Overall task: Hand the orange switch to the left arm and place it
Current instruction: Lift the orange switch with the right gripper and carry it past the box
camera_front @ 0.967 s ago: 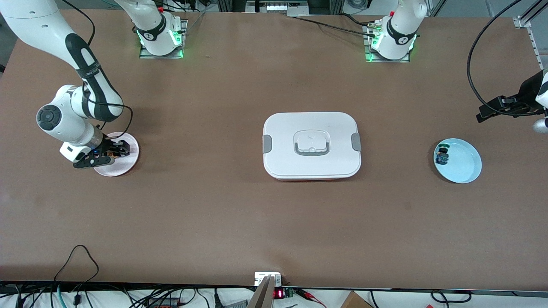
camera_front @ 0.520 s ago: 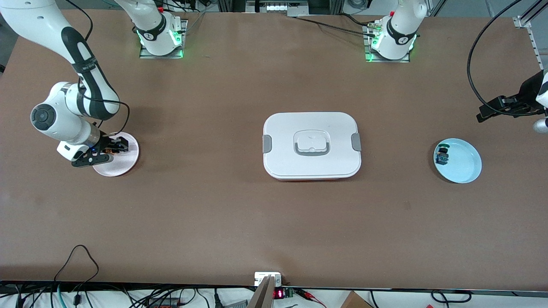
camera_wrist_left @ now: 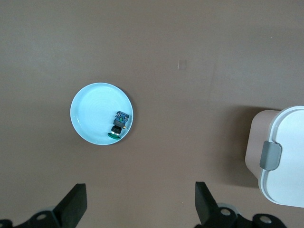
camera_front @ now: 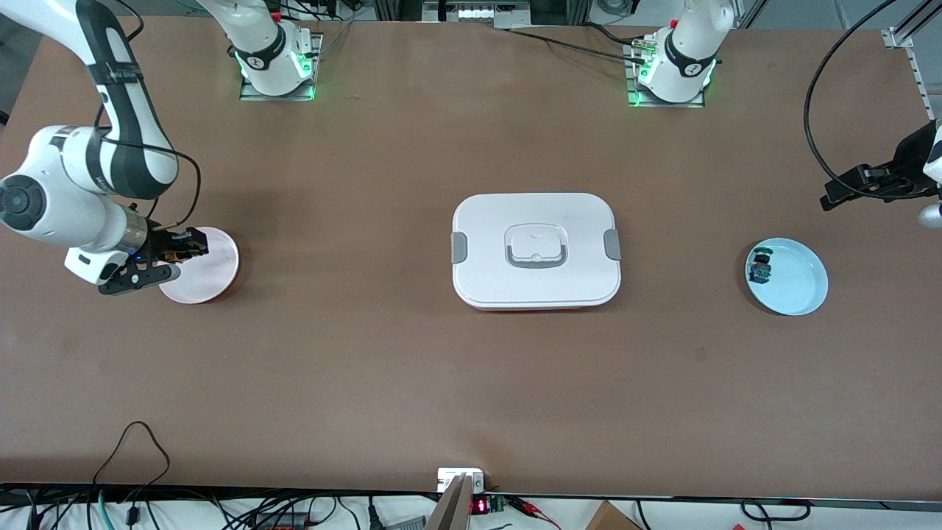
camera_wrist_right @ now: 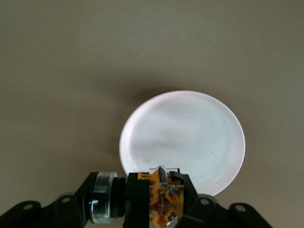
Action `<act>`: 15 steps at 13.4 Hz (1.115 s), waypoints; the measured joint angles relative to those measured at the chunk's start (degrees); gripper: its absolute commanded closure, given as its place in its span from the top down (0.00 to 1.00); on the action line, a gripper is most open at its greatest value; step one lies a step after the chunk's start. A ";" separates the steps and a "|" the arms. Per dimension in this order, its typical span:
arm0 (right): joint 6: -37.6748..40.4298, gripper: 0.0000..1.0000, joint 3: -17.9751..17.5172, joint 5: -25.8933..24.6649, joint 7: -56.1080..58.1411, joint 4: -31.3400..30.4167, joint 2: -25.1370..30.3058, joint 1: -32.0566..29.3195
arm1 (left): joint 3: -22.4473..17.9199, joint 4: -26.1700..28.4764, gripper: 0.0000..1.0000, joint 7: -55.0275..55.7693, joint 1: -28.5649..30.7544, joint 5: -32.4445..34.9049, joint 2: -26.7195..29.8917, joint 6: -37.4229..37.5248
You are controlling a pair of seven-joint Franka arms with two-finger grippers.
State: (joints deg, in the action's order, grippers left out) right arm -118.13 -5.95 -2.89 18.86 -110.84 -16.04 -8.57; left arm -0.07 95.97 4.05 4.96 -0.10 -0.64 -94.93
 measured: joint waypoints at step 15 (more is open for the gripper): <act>21.05 0.00 -6.75 30.14 8.34 15.82 10.09 13.11 | -0.01 -0.64 1.00 0.00 0.00 0.00 -0.14 0.00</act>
State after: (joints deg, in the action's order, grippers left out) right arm -97.07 -12.70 27.25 27.20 -95.02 -5.95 4.54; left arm -0.08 95.34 4.04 4.96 -0.10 -0.78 -94.94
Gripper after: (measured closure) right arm 0.278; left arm 0.000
